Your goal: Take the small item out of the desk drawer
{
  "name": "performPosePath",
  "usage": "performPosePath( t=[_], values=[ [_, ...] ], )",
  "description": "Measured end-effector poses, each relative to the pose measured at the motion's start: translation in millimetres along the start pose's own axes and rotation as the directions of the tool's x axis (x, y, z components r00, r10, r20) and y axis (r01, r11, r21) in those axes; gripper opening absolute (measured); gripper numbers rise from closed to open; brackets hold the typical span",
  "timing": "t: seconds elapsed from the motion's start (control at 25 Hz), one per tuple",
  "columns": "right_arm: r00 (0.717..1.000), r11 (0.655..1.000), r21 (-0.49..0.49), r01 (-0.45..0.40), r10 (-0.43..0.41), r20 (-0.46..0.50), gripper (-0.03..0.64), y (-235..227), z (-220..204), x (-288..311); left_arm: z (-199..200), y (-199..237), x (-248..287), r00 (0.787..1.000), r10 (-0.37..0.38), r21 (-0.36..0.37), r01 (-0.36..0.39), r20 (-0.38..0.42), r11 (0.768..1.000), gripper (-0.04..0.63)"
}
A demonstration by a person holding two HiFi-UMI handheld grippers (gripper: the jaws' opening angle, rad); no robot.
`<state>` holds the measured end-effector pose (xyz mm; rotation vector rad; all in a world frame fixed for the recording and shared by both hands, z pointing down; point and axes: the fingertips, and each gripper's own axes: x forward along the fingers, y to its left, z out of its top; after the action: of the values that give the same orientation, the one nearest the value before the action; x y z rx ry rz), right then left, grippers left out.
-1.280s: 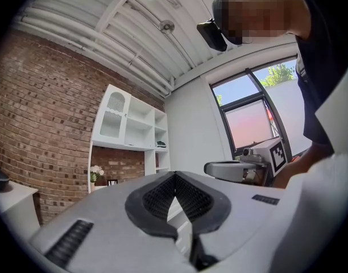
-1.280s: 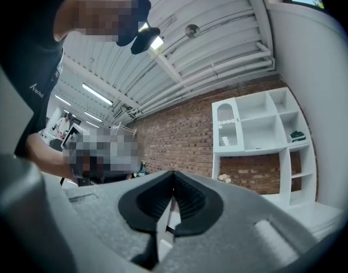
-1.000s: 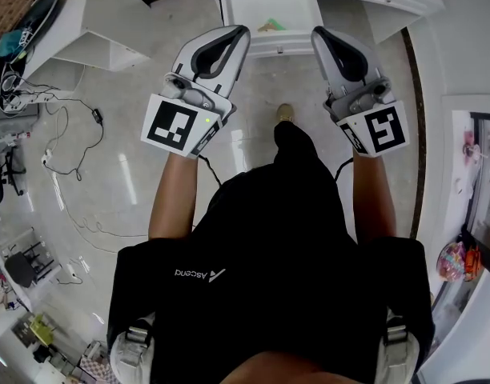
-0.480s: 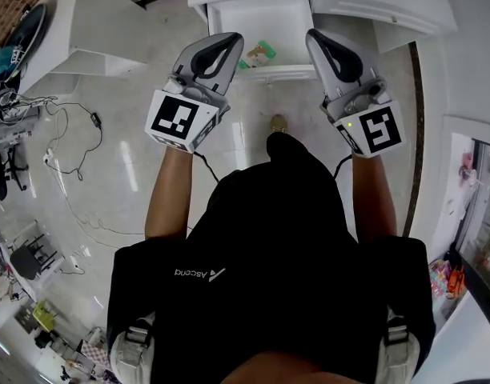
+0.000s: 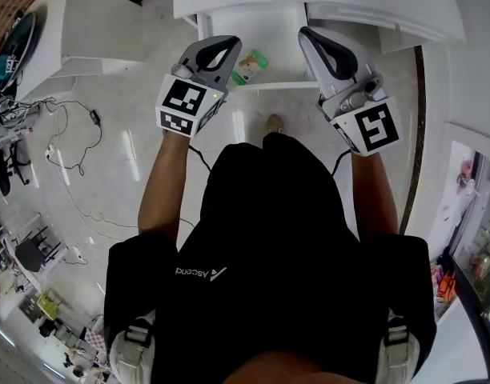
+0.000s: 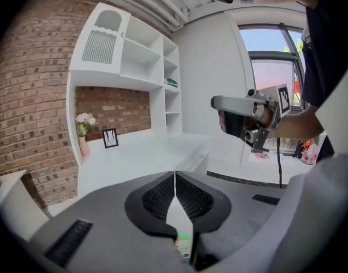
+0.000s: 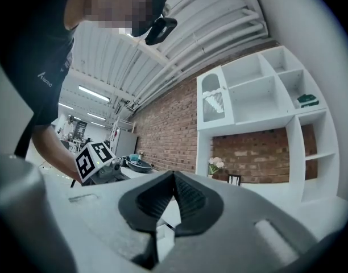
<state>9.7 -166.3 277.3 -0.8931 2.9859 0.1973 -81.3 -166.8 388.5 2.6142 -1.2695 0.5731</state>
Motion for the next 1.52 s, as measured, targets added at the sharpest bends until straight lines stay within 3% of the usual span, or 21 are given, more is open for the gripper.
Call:
performPosePath(
  t=[0.2, 0.44, 0.88, 1.28, 1.52],
  values=[
    [1.0, 1.0, 0.018, 0.014, -0.014, -0.014, 0.002, -19.7, -9.7, -3.9, -35.0, 2.7, 38.4, 0.987, -0.044, 0.001, 0.045, -0.157, 0.999, 0.054],
    [0.998, 0.998, 0.038, 0.045, -0.043, -0.038, 0.002, -32.5, -20.1, -5.3, -80.6, 12.1, 72.1, 0.941, -0.077, 0.031, 0.092, -0.328, 0.995, 0.112],
    [0.995, 0.995, 0.061, 0.072, -0.068, -0.07, 0.002, -49.7, -49.1, 12.3, -165.4, 13.5, 120.2, 0.814, -0.159, 0.012, 0.199, -0.559, 0.98, 0.193],
    [0.988, 0.992, 0.089, 0.093, -0.082, -0.128, 0.002, -57.9, -71.0, 20.8, -224.2, 9.2, 149.5, 0.715, -0.186, -0.018, 0.236, -0.674, 0.972, 0.292],
    [0.984, 0.989, 0.096, 0.113, -0.099, -0.147, 0.002, -68.0, -84.7, 25.6, -258.9, 7.6, 165.5, 0.642, -0.201, -0.057, 0.237, -0.74, 0.97, 0.344]
  ],
)
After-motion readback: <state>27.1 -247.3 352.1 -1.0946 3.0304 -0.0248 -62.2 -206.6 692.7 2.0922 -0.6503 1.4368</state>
